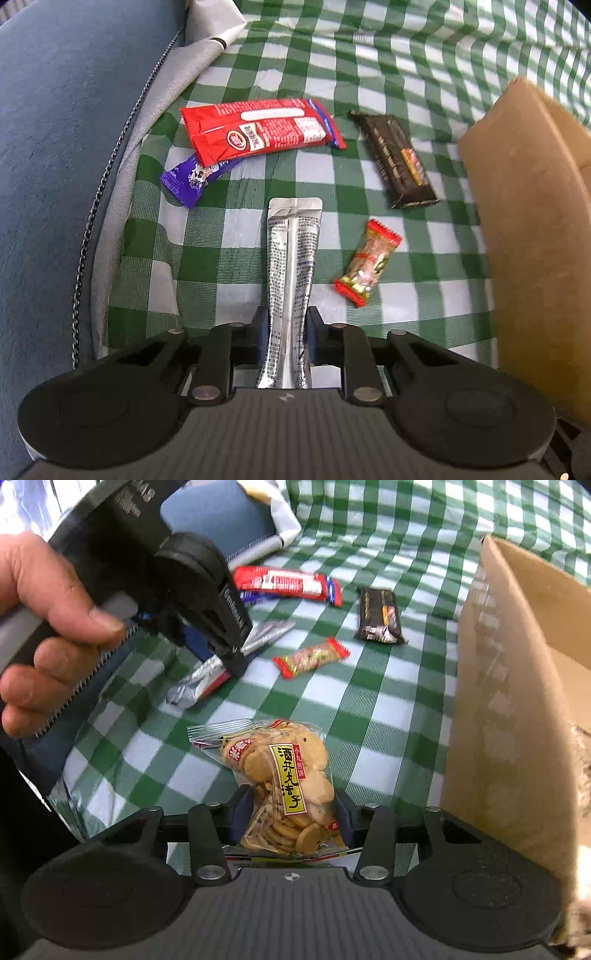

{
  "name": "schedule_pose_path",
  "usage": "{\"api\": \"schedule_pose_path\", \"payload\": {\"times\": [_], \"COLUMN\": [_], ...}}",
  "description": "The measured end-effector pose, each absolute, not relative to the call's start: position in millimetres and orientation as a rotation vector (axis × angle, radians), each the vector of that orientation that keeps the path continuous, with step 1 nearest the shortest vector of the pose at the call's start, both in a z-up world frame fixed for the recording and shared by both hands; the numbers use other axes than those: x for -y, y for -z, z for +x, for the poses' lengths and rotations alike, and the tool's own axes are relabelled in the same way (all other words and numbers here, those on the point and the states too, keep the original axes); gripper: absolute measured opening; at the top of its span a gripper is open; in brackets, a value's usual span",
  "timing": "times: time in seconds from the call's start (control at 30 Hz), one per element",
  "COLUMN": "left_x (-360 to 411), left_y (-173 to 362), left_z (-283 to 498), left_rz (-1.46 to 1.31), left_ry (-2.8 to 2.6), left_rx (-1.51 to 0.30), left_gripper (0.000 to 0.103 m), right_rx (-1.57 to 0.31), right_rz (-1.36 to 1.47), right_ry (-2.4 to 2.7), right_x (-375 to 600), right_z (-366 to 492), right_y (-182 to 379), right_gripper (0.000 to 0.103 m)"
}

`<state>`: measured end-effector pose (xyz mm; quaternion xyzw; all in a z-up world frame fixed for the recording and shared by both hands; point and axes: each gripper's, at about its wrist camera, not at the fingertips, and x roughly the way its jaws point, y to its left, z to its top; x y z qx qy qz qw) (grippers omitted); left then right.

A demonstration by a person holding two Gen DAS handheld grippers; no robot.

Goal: Organize snacks
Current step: 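Grasp the silver foil stick pack with the left tool, then carry the silver stick with the left tool while the right tool carries the cracker bag to the box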

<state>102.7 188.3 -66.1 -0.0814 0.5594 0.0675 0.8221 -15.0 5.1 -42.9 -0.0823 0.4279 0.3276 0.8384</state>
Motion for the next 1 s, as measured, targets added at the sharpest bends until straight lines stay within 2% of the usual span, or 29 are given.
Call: {"api": "schedule_pose_path", "payload": {"times": [0.23,0.5,1.0], "left_x": [-188,-182,-158], "left_y": [46,9,-10], "left_z": [84,61,54], "left_rz": [-0.262,-0.349,-0.344], "left_ry": [-0.121,-0.086,-0.04], "left_rx": [-1.113,-0.927,-0.781], "left_gripper": [0.022,0.022,0.022], "right_rx": [-0.814,-0.696,-0.549], "right_rz": [-0.166,-0.164,-0.092], "right_ry": [-0.671,-0.68,-0.694], "right_x": [2,37,77], "right_z": [-17,-20,-42], "right_y": [9,-48,-37], "right_gripper": [0.048,0.048,0.048]}}
